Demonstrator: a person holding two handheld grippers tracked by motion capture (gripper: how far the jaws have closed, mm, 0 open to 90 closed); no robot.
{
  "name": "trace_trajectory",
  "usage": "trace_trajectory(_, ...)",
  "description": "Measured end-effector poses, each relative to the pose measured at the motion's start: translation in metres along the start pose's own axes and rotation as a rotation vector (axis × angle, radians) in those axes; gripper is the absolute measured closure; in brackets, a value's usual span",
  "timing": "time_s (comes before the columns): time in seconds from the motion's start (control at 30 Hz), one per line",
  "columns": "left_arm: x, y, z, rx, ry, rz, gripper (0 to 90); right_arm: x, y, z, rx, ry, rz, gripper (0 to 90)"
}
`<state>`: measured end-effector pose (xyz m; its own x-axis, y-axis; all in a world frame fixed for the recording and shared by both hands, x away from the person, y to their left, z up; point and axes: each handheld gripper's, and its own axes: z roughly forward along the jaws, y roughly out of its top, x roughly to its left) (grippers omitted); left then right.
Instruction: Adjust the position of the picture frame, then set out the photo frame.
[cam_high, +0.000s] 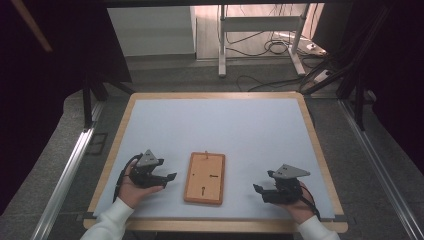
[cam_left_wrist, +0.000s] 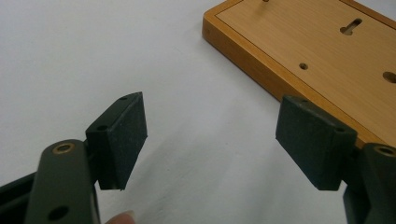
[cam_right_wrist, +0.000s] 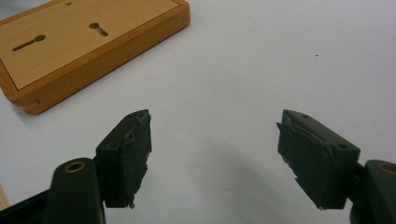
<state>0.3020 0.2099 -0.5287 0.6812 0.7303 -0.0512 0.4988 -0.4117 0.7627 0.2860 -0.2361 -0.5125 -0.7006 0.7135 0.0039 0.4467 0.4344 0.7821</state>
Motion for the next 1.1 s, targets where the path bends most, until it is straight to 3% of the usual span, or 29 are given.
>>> trace_trajectory(0.33, -0.002, 0.005, 0.002, -0.008, 0.001, 0.003, 24.7, 0.000, 0.000, -0.004, -0.010, -0.009, 0.008, 25.8)
trace_trajectory(0.87, -0.012, 0.036, 0.019, -0.011, -0.069, 0.058, 26.5, -0.001, -0.001, -0.004, -0.006, -0.020, 0.017, 24.5)
trace_trajectory(1.1, -0.015, 0.051, 0.028, -0.019, -0.088, 0.063, 26.5, -0.001, -0.001, -0.004, -0.016, -0.023, 0.023, 23.8)
